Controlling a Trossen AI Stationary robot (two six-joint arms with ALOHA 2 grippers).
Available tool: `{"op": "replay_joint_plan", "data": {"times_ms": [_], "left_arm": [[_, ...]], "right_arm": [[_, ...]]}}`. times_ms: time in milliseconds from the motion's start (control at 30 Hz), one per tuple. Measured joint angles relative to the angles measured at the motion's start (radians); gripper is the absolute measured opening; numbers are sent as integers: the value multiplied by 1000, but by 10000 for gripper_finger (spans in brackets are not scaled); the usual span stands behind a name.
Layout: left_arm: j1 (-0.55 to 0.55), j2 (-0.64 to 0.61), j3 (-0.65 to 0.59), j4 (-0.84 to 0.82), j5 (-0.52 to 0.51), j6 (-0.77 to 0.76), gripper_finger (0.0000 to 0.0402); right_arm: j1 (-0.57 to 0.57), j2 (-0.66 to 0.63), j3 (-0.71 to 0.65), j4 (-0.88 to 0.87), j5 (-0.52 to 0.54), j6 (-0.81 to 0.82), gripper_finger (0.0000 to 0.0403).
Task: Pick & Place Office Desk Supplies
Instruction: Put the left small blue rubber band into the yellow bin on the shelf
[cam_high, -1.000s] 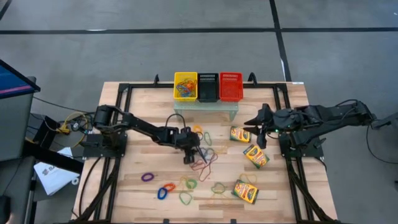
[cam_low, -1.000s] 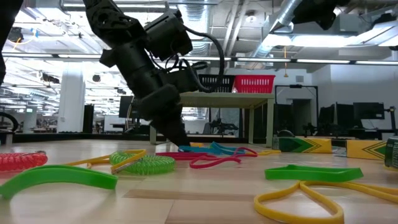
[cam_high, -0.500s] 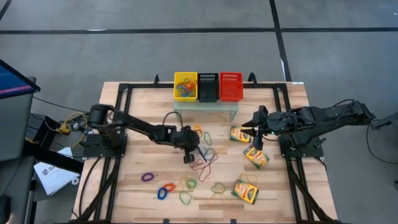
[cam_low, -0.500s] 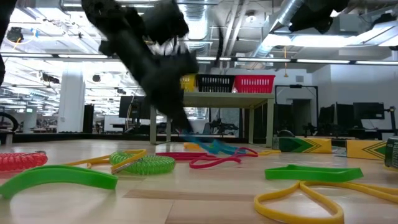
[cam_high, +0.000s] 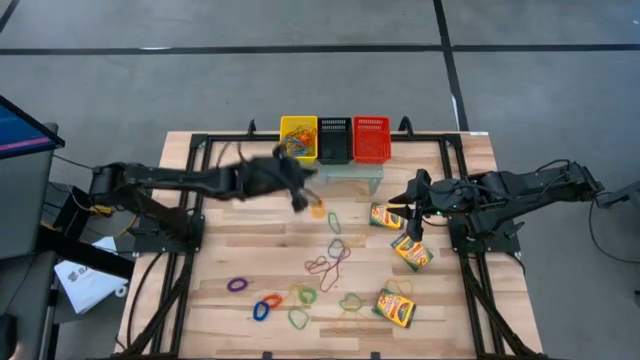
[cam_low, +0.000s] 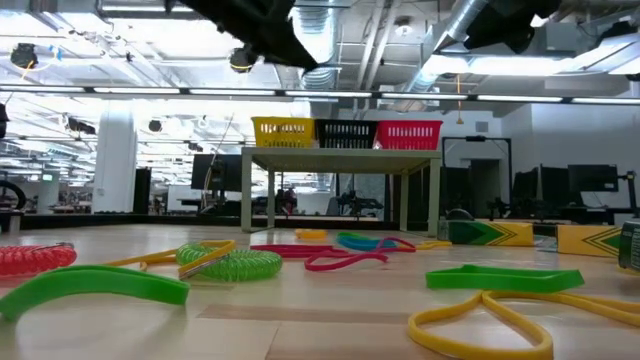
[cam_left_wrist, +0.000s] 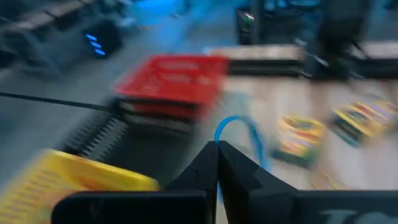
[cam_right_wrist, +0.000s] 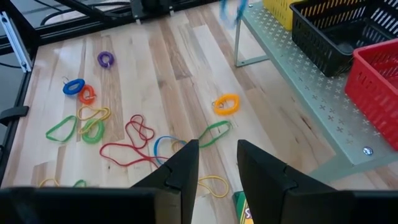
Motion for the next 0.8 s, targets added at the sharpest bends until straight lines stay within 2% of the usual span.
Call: {"op": "replay_joint_plan", "data": {"times_ms": [167, 300, 500, 633, 800], "left_arm": [[147, 0, 93, -54, -2, 82, 0], [252, 0, 115, -134, -3, 85, 0], [310, 12, 125, -275, -6, 84, 6], [303, 18, 126, -278, -2, 117, 42], [304, 20, 126, -286, 0, 116, 129]], "right_arm": [[0, 0, 0, 0, 0, 1, 108], [0, 0, 0, 0, 0, 1, 108], [0, 0, 0, 0, 0, -12, 108], [0, 0, 0, 0, 0, -15, 108], [0, 0, 0, 0, -1, -15, 108]]}}
